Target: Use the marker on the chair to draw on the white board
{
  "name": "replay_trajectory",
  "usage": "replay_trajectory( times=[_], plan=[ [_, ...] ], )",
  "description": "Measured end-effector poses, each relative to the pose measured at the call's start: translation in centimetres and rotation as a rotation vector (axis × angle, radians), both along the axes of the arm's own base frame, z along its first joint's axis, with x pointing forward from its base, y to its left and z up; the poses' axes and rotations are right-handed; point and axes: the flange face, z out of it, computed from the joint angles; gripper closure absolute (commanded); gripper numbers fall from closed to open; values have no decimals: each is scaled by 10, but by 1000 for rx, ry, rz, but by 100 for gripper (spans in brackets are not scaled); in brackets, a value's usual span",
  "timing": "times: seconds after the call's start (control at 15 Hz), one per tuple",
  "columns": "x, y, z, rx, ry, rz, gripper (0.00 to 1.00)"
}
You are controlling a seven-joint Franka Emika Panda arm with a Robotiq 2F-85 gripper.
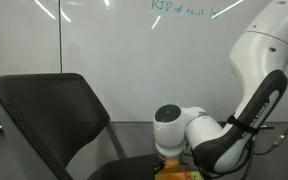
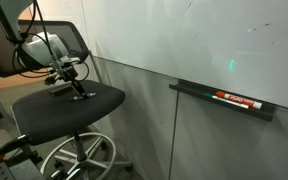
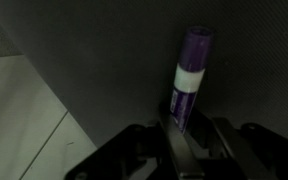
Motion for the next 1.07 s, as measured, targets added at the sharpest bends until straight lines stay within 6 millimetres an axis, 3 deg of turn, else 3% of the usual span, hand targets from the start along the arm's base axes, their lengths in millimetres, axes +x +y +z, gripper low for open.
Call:
replay_trajectory(
  times=[0.47, 1.07],
  plan=[
    [3, -4, 30, 9, 43, 25, 92],
    [7, -17, 114, 37, 25, 61, 92]
  ],
)
